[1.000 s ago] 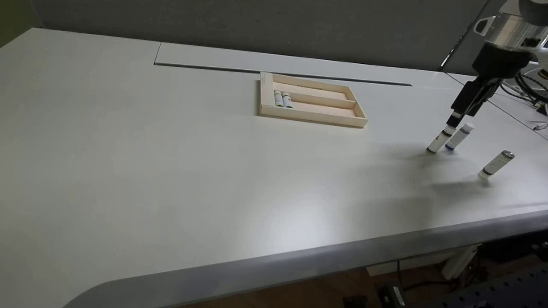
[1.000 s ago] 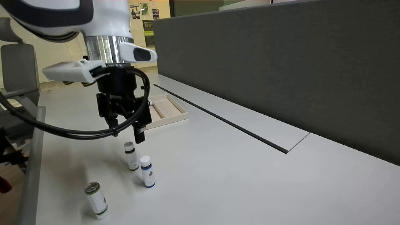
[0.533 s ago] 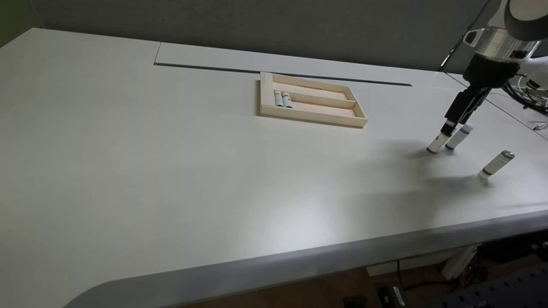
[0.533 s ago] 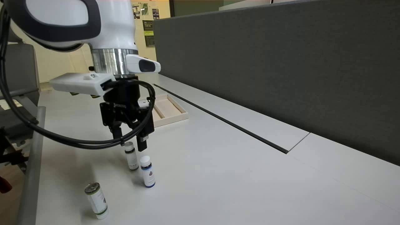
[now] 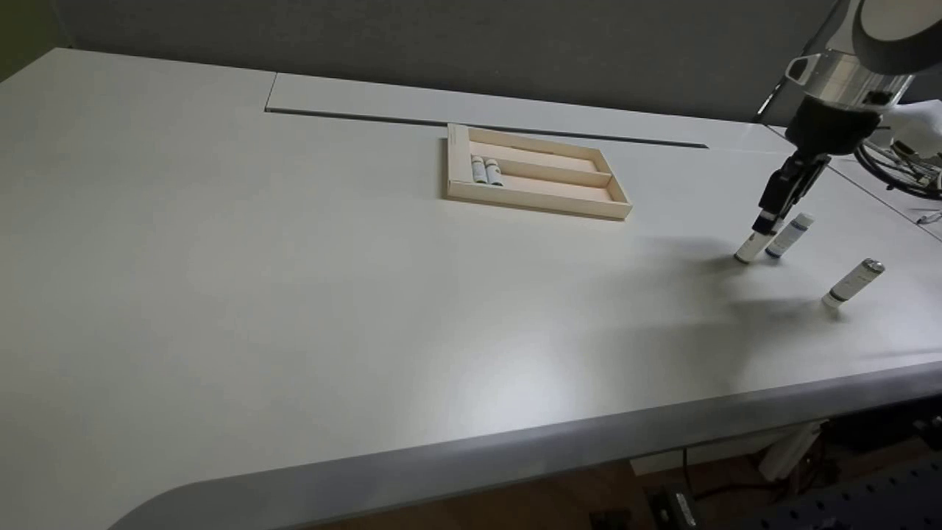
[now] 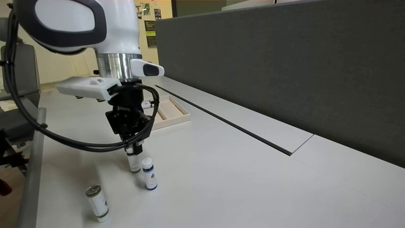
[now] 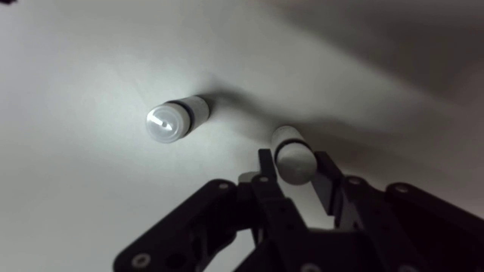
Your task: Put one of the bottles on the table in line with the other bottles on the tray
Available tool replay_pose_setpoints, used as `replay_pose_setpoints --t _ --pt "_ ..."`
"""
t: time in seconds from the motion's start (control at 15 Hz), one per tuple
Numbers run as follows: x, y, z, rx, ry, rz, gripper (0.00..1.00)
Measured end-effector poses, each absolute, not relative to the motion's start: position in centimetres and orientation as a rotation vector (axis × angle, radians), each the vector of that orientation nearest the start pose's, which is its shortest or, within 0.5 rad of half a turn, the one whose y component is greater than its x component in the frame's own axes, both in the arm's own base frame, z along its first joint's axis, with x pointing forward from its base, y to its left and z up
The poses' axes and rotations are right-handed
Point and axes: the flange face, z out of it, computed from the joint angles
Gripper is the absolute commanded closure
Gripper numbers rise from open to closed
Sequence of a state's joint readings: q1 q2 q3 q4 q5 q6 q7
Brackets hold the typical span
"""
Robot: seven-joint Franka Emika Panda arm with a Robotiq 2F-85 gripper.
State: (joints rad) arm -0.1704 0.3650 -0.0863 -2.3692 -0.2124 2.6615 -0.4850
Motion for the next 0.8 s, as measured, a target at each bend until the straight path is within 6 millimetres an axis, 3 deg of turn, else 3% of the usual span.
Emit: replay_pose_setpoints --t 0.47,0.8 --pt "49.3 -12.9 17.6 -3.106 -0.467 0.29 0.93" --pt "53.7 -11.7 21.6 -3.085 -0.302 0.203 0.93"
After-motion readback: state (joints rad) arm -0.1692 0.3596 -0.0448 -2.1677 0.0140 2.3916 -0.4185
